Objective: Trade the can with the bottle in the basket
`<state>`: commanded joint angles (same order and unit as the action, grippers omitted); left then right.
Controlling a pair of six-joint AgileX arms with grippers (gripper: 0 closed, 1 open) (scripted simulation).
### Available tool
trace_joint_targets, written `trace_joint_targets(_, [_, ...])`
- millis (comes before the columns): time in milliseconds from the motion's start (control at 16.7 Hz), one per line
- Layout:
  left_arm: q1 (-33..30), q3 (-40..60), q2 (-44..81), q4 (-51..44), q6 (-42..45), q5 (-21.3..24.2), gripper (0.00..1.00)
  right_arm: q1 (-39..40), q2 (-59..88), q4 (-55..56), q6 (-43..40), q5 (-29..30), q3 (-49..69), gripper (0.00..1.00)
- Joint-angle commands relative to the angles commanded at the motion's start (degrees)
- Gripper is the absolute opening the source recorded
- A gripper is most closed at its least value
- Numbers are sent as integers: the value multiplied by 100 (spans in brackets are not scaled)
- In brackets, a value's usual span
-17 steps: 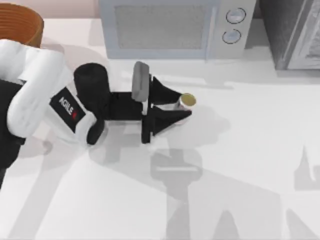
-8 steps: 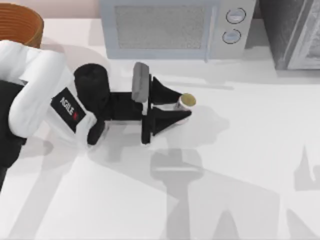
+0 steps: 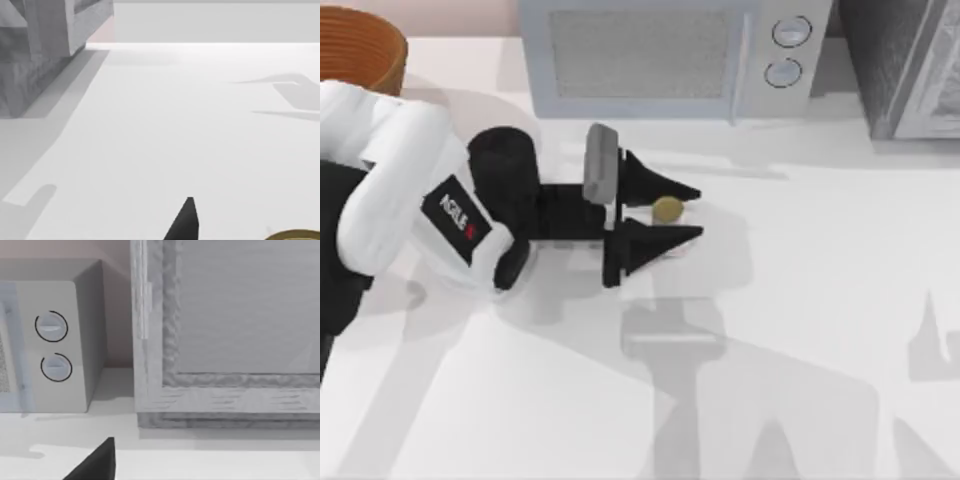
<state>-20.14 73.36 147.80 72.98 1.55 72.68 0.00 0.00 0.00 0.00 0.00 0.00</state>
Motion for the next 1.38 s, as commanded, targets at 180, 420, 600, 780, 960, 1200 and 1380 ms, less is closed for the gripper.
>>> trace_joint_targets(180, [0, 0, 0, 0, 0, 0, 98, 0, 0, 0, 0, 0, 0, 100])
trace_joint_targets(420, [0, 0, 0, 0, 0, 0, 100, 0, 0, 0, 0, 0, 0, 100])
trace_joint_targets(600, [0, 0, 0, 0, 0, 0, 100, 0, 0, 0, 0, 0, 0, 100])
trace_joint_targets(780, [-14, -2, 0, -1, 0, 0, 100, 0, 0, 0, 0, 0, 0, 100])
trace_joint_targets(960, [14, -338, -350, -328, -31, -327, 100, 0, 0, 0, 0, 0, 0, 100])
trace_joint_targets(1200, [64, -1477, -1663, -1324, 29, -1322, 100, 0, 0, 0, 0, 0, 0, 100])
trace_joint_targets(1380, [138, -2650, -3279, -2290, 134, -2316, 100, 0, 0, 0, 0, 0, 0, 100])
